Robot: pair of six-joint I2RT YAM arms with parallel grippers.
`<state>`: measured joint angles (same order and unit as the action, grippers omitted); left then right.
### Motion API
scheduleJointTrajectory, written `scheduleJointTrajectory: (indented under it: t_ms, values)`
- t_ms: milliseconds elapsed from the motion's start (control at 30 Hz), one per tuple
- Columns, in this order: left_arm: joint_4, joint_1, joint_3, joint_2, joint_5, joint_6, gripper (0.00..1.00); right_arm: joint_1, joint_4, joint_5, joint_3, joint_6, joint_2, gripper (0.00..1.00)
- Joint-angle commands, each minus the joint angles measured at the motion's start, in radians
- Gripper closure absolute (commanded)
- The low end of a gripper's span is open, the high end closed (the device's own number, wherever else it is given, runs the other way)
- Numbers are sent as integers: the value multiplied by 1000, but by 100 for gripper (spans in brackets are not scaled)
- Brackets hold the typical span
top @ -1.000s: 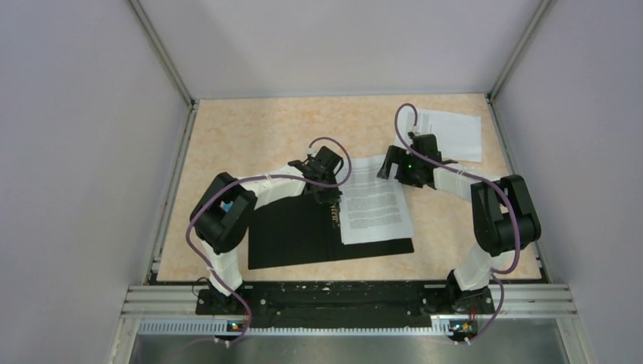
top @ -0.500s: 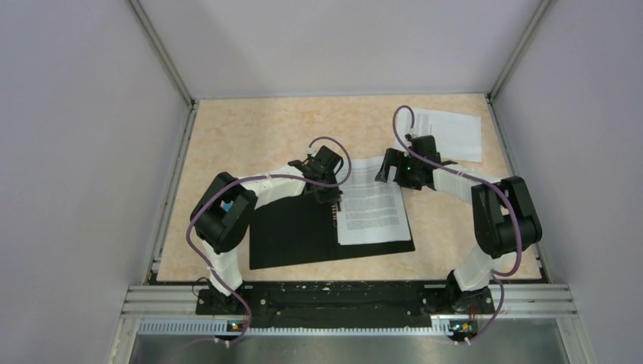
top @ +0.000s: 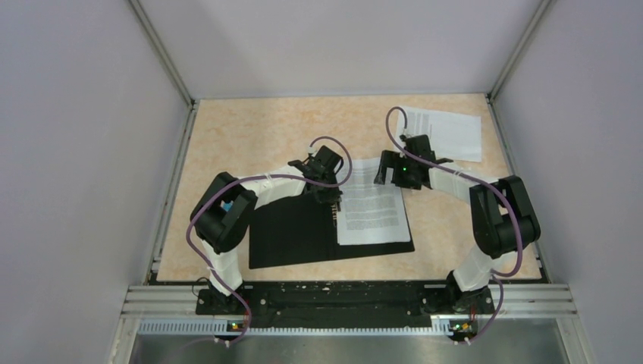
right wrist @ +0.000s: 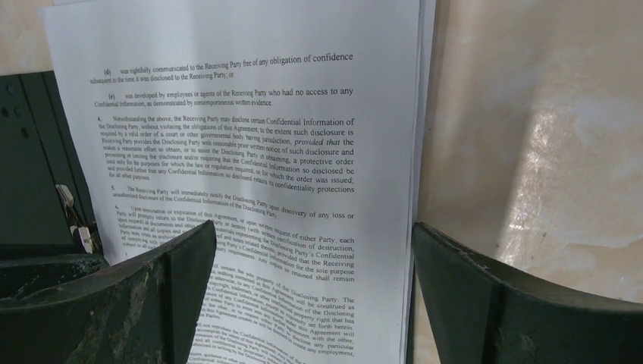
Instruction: Put the files into the folder
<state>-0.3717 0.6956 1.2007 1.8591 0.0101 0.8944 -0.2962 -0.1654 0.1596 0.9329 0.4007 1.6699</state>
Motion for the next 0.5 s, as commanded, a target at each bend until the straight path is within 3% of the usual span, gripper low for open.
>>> scheduleJointTrajectory:
  t_ms: [0, 333, 467]
  values:
    - [-17, -3, 12, 39, 31, -35, 82, -18, -21, -13, 76, -26, 14, 1]
    - [-55, -3, 54, -17, 24, -102, 67, 7, -52, -151, 140, -6, -34, 1]
    - [-78, -3, 78, -59, 13, -131, 62, 9, -105, -325, 251, -26, 11, 5]
